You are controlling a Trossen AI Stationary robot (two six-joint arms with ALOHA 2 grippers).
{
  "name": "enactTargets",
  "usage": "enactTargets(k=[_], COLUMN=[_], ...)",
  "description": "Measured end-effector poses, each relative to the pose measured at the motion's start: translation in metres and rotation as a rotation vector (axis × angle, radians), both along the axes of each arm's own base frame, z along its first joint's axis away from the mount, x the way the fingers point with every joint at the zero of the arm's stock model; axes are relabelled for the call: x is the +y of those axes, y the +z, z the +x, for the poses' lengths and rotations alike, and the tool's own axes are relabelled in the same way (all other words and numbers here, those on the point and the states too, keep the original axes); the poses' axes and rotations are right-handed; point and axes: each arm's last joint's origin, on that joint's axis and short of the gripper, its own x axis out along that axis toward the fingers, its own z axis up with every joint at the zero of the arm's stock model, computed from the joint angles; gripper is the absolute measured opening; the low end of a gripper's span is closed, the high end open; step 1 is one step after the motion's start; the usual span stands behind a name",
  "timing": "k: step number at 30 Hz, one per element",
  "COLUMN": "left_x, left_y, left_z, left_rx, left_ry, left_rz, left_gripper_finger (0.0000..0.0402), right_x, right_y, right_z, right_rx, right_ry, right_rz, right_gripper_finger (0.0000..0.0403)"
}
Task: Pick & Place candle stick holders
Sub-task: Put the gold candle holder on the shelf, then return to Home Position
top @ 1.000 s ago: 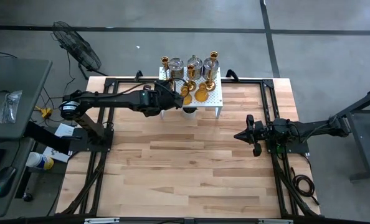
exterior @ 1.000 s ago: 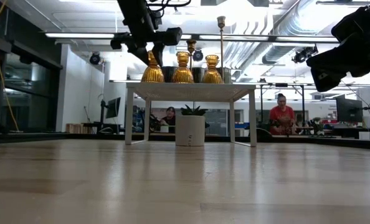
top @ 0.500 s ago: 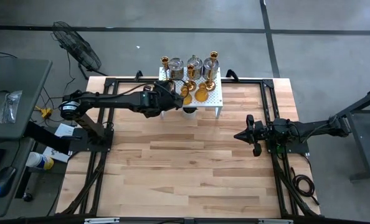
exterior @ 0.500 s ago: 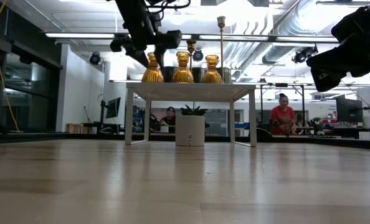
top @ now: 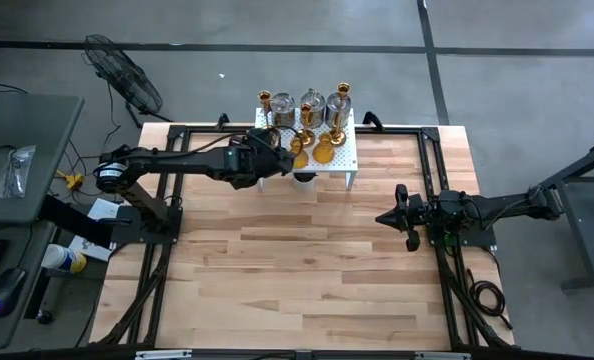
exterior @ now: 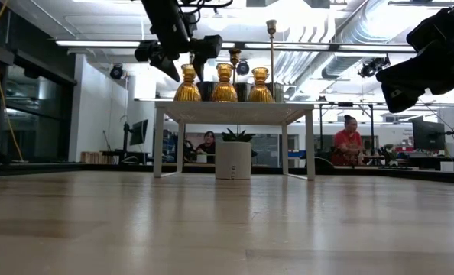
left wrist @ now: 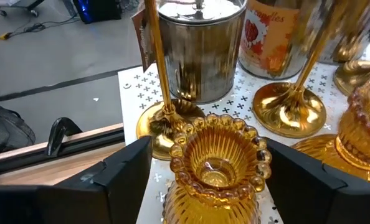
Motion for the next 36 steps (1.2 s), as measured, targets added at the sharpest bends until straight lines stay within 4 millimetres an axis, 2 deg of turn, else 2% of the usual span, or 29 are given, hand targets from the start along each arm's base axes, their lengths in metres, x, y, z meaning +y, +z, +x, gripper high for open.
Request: enactTargets(k=[15, 19, 27, 29, 33, 36], left_x=[-0.001, -0.008, -0.023, -0.027, -0.041, -0.049], left_y=[0.023, 0.032, 0.042, 0.046, 0.042, 0.035], left_z=[-0.008, -0.009, -0.01, -0.009, -0.003, -0.001], left_rx=[-0.001, 0.003, 0.119, 0.113, 0.142, 0.141], left_ry=[-0.031, -0.078, -0.168, -0.212, -0.412, -0.564], left_rz=[0.092, 0.129, 0.225, 0.23, 0.175, 0.115], left_gripper_finger=[0.0286, 0.0285, 0.0285, 0.0285, 0.0281, 0.0259], right_x=[0.0, 0.0, 0.0, 0.0, 0.0, 0.0], right_y=[0.0, 0.0, 0.0, 0.0, 0.0, 0.0], right_z=[0.0, 0.0, 0.0, 0.0, 0.0, 0.0], right_rx=[0.0, 0.001, 0.003, 0.003, 0.003, 0.003], right_ry=[0.0, 0.0, 0.0, 0.0, -0.001, 0.0], right_rz=[0.0, 0.0, 0.0, 0.0, 0.0, 0.0], right_gripper_finger=[0.0003, 0.0003, 0.0003, 0.0003, 0.0003, 0.0003])
